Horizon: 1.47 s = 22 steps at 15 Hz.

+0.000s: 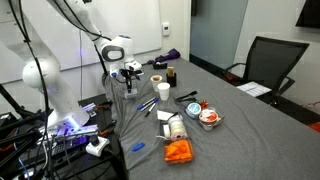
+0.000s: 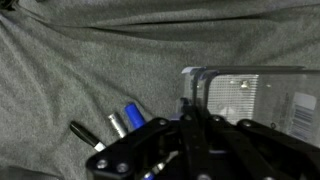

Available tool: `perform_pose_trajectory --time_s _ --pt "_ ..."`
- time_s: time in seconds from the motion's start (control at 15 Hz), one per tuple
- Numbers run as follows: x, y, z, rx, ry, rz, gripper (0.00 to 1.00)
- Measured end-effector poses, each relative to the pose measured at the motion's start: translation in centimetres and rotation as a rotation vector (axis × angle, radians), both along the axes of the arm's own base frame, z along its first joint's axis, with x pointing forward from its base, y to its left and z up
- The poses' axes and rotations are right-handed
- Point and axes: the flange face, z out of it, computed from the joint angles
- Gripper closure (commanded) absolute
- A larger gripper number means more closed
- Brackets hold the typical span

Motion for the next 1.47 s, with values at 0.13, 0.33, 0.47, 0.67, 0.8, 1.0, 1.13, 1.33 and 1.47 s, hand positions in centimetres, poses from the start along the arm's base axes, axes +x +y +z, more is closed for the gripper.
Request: perform_pose_trajectory --time_s 0.13,0.33,0.47,0.67,0.8,1.0,1.13,1.33,1.47 --pt "0.0 0.0 0.0 0.007 0.002 -0.003 0.98" --pt "0.0 -0.2 -0.6 0.046 0.019 0.000 0.98" --pt "0.0 -0.3 -1.4 0.065 0.037 -0.002 0.98" --pt "0.2 -0.2 -2.6 0.087 0.054 -0.020 0.98" --pt "0.5 -0.1 -3.4 0.105 0.043 -0.041 0.98" --pt "0.9 0.4 -4.3 0.145 0.009 -0.055 0.68" --pt "0.9 0.7 -4.8 0.149 -0.002 -0.047 0.55" --pt "0.7 1.3 -5.6 0.104 0.012 -0.003 0.33" --pt "0.6 1.8 -6.0 0.073 0.021 0.019 0.19"
